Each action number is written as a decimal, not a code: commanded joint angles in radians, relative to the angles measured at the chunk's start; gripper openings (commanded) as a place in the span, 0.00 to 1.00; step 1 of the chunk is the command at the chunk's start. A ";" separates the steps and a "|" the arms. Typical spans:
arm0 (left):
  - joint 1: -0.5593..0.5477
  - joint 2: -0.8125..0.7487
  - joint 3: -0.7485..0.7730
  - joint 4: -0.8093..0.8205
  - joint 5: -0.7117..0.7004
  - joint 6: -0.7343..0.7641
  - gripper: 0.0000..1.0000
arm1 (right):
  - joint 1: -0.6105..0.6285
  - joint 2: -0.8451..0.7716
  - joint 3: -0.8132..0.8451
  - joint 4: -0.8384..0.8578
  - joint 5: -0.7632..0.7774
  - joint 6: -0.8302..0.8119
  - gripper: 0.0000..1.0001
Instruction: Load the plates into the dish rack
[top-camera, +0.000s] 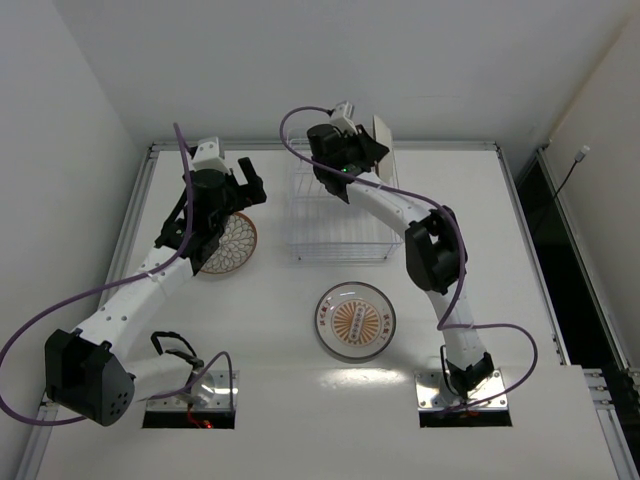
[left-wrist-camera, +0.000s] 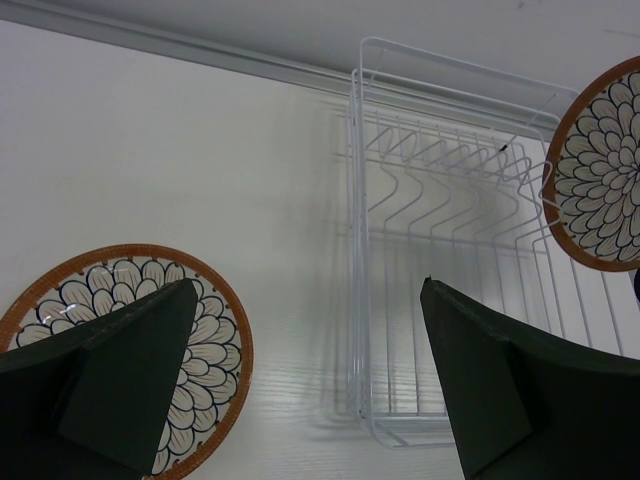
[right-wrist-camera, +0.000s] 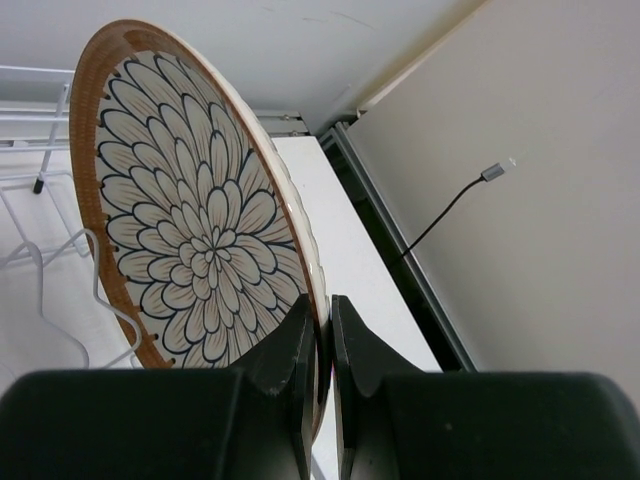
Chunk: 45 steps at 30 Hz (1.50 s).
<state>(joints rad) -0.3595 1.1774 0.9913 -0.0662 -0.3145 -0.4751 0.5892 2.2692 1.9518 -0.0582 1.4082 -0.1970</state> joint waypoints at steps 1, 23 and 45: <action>-0.007 -0.028 0.007 0.029 -0.009 0.007 0.94 | -0.009 -0.090 0.010 0.077 0.156 -0.005 0.00; -0.007 -0.038 0.007 0.029 -0.009 0.007 0.94 | 0.027 -0.028 0.075 -0.390 0.003 0.444 0.01; -0.007 -0.038 0.007 0.029 0.000 0.007 0.94 | 0.000 -0.056 0.093 -0.516 -0.101 0.570 0.37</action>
<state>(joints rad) -0.3595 1.1683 0.9913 -0.0662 -0.3138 -0.4751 0.6102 2.2696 1.9976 -0.5716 1.2884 0.3466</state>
